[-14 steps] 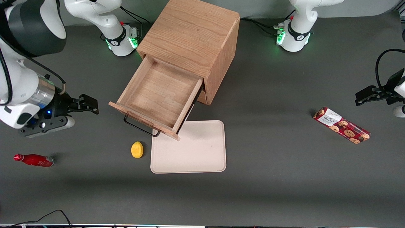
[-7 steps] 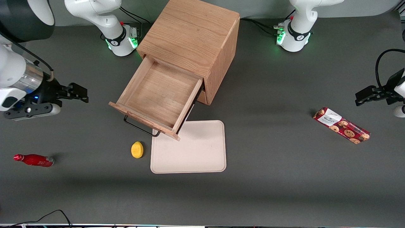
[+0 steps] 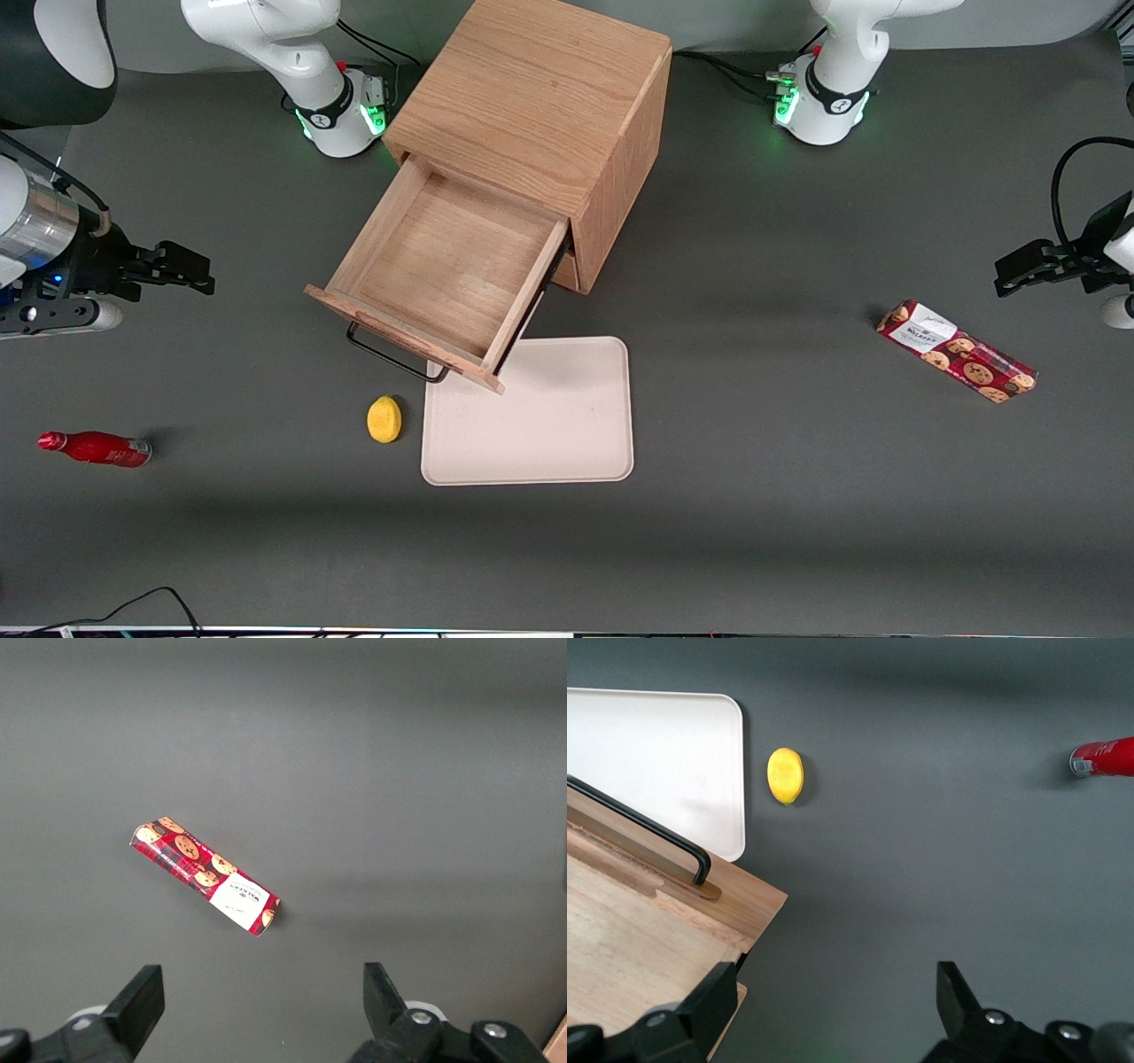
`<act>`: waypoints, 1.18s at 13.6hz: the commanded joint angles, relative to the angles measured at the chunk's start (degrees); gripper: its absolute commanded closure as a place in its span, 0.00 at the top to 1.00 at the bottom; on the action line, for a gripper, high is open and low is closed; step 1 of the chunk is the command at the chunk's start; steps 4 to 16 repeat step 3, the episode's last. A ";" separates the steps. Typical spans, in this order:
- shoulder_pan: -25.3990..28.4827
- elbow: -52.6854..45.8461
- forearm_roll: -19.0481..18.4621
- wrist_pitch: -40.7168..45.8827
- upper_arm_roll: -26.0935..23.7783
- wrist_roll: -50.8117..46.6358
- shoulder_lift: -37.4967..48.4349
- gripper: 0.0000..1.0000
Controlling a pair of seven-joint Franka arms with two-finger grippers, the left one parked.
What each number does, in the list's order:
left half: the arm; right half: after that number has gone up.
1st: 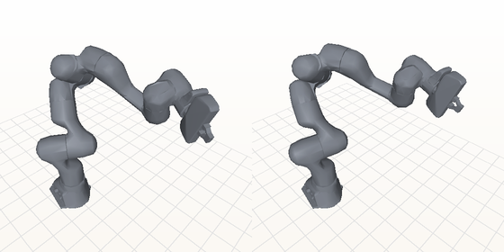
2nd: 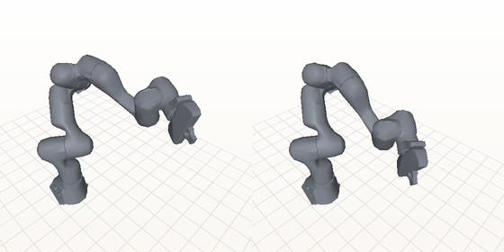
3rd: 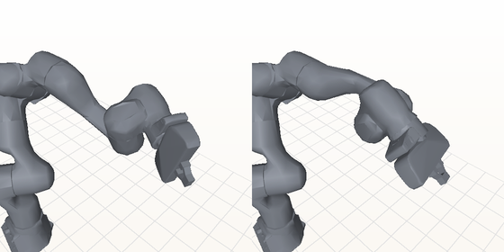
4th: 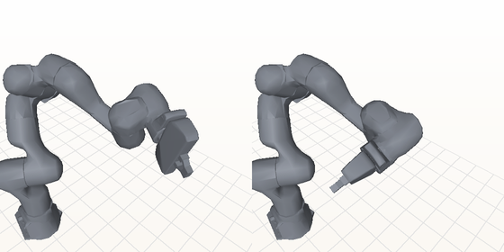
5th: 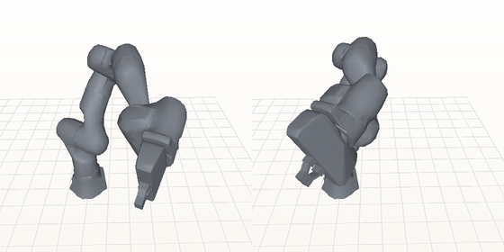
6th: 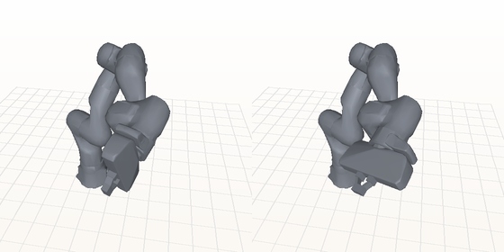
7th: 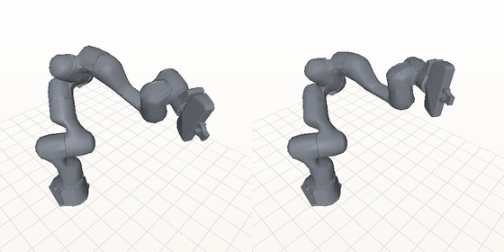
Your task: Open upper drawer
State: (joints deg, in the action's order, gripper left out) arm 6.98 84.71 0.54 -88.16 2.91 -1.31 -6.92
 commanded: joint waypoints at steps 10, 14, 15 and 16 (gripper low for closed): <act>-0.74 -1.48 -1.42 -0.53 -0.98 -1.67 -0.46 1.00; -0.74 -1.48 -1.42 -0.53 -0.98 -1.67 -0.46 1.00; -0.74 -1.48 -1.42 -0.53 -0.98 -1.67 -0.46 1.00; -0.74 -1.48 -1.42 -0.53 -0.98 -1.67 -0.46 1.00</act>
